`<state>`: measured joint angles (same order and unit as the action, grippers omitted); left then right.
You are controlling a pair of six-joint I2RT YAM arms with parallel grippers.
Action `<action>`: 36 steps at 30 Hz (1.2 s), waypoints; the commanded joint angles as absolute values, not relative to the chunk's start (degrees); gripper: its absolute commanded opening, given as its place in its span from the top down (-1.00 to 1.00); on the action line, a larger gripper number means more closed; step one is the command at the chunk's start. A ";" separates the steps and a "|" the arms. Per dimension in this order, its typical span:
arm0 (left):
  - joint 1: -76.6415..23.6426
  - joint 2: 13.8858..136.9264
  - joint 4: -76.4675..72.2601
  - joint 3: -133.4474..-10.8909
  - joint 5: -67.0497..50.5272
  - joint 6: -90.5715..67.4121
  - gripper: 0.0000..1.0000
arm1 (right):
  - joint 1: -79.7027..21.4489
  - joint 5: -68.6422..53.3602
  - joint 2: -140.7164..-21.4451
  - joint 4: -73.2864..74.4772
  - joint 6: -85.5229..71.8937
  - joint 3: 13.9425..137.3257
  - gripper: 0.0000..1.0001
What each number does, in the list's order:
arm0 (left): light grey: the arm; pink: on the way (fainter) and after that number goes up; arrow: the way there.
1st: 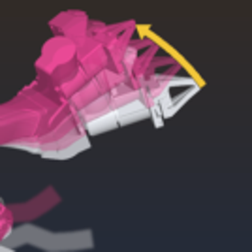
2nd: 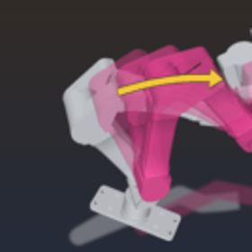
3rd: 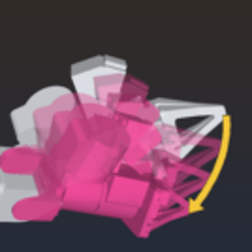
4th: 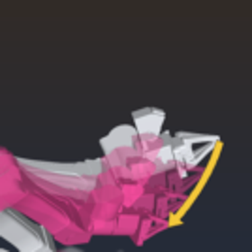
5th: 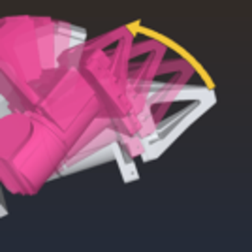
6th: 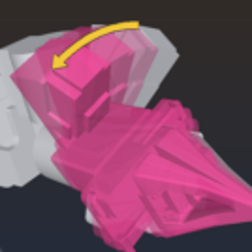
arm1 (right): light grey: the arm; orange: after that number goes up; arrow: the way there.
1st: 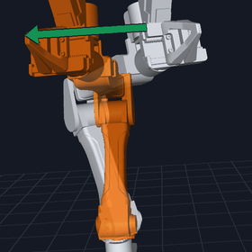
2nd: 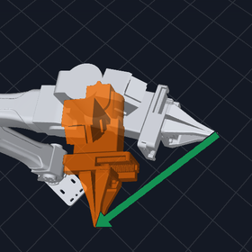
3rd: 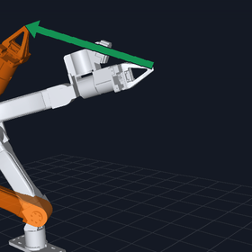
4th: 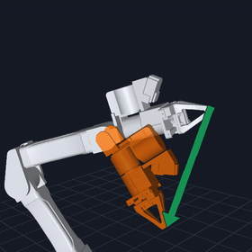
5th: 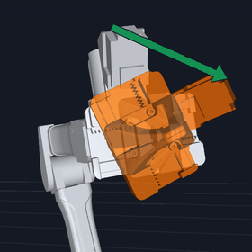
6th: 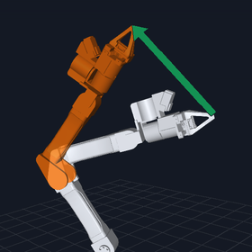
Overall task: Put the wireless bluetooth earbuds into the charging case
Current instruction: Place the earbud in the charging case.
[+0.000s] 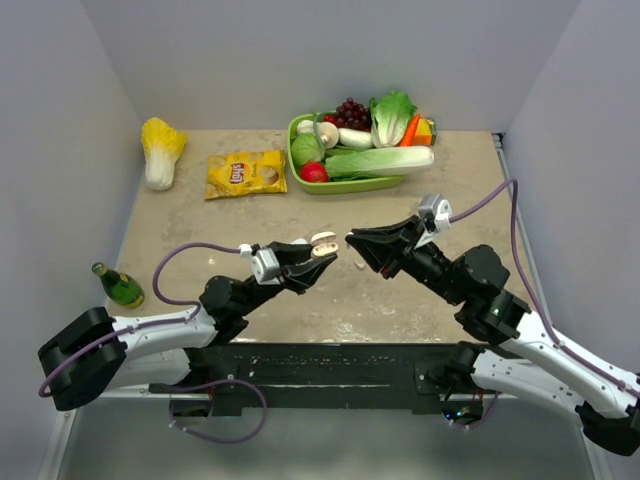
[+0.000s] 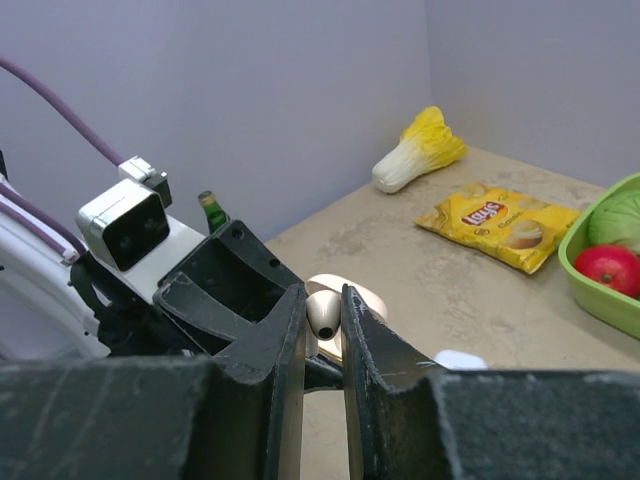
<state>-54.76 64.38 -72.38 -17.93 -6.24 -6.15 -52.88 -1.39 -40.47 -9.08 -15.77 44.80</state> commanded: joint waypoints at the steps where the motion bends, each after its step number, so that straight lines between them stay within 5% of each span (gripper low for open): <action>1: -54.23 63.02 -103.80 -23.02 -11.06 -4.75 1.00 | -52.91 -4.30 -39.99 -14.23 -15.91 48.34 1.00; 12: -53.70 66.09 -108.72 -26.98 -15.03 -10.98 1.00 | -52.91 -5.54 -40.34 -26.45 -17.05 45.27 1.00; 36: -53.70 64.60 -108.72 -28.83 -14.59 -13.45 1.00 | -52.91 -1.50 -40.08 -26.89 -15.82 40.17 1.00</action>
<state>-54.00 66.11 -73.17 -26.83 -14.37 -12.71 -52.88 -3.51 -40.45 -24.86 -16.53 40.66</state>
